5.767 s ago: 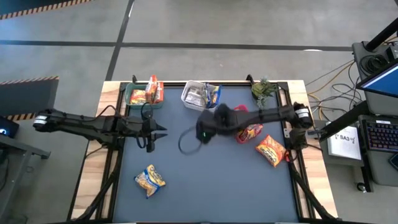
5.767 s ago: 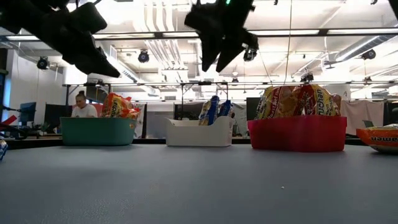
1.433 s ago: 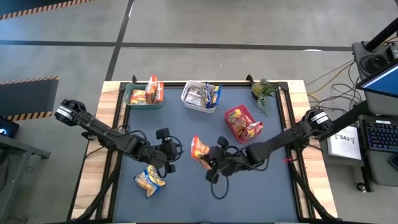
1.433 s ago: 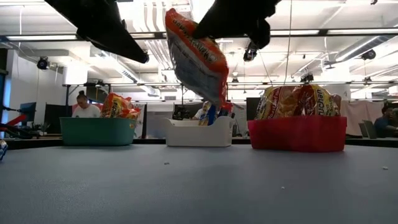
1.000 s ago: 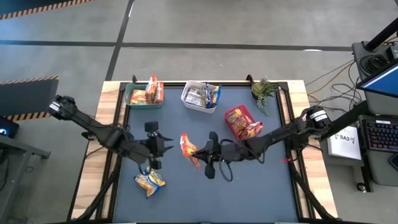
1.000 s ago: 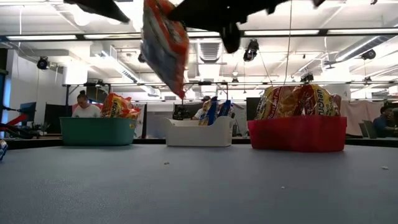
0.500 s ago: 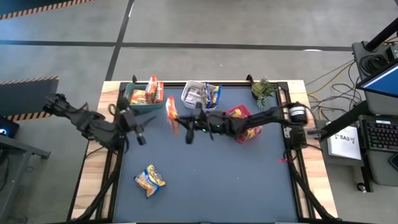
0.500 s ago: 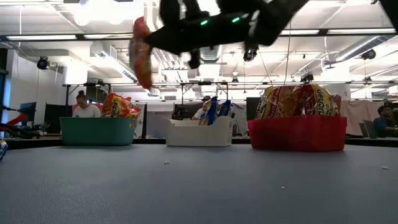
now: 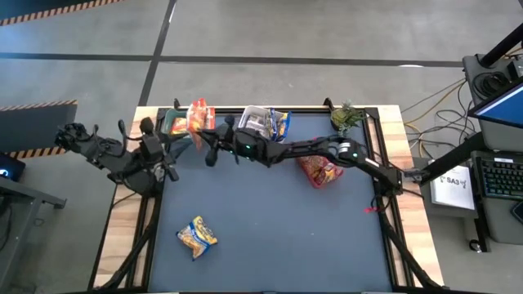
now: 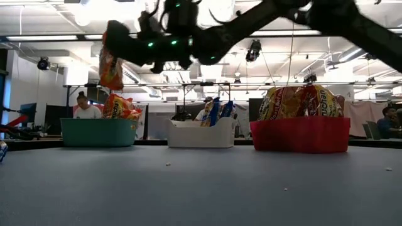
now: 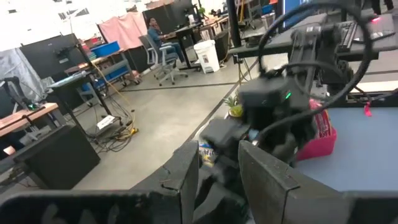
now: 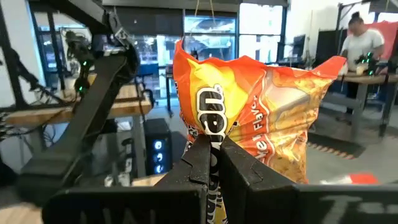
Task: Sort Maruchan noodles
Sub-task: Put the orange noodle pack into the green bin
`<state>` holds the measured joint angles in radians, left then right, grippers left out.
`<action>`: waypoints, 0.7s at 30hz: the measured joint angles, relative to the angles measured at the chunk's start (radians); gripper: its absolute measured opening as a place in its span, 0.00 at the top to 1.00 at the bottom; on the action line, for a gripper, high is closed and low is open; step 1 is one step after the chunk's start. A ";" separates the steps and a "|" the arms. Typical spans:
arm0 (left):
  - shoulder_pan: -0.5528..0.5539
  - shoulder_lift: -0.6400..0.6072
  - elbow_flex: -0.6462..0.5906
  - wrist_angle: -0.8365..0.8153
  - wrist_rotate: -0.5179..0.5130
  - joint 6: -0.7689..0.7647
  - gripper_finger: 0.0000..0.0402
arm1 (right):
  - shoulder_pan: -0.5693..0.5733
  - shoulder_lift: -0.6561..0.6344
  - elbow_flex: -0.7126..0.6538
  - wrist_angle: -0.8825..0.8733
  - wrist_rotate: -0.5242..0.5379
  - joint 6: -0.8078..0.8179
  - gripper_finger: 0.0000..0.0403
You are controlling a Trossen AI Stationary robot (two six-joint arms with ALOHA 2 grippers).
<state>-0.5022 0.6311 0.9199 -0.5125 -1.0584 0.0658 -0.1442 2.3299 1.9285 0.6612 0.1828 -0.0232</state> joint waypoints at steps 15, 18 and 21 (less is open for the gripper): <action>0.000 -0.137 0.000 0.064 -0.008 0.024 0.76 | -0.071 0.246 0.364 -0.104 0.001 -0.016 0.98; 0.000 -0.146 0.000 0.064 -0.006 0.023 0.76 | -0.069 0.241 0.372 -0.095 0.001 -0.053 0.98; 0.000 -0.149 0.000 0.063 -0.006 0.023 0.76 | -0.060 0.240 0.389 -0.093 0.001 -0.097 0.98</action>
<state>-0.5022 0.4824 0.9199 -0.4492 -1.0649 0.0891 -0.2044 2.5701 2.3173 0.5683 0.1840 -0.1202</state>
